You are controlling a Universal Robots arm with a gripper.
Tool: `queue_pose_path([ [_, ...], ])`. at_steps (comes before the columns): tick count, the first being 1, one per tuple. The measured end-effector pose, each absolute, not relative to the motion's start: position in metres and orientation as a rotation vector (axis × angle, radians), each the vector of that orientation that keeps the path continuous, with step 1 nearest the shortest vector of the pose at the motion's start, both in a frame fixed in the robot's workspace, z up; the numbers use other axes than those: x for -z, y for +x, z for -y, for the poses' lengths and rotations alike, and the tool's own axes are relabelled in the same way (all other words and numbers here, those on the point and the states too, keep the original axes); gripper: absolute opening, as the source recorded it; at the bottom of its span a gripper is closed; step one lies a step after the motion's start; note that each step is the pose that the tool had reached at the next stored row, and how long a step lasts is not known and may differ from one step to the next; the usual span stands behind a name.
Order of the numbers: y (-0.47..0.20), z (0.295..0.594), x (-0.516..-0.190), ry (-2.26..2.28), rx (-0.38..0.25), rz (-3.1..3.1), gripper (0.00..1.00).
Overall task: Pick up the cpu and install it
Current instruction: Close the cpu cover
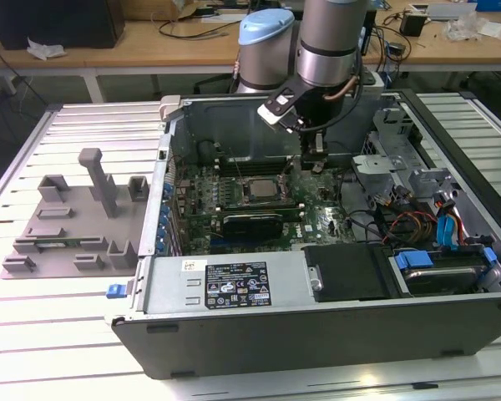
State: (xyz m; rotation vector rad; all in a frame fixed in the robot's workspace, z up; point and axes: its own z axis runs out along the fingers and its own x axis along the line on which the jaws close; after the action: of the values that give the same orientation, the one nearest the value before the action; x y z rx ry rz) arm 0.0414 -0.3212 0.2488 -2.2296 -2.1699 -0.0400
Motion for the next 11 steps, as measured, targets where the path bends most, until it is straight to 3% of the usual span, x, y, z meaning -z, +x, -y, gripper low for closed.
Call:
queue_pose_path([
  [11,0.014,0.321,-0.249,-2.232,0.046,2.173,0.11],
])
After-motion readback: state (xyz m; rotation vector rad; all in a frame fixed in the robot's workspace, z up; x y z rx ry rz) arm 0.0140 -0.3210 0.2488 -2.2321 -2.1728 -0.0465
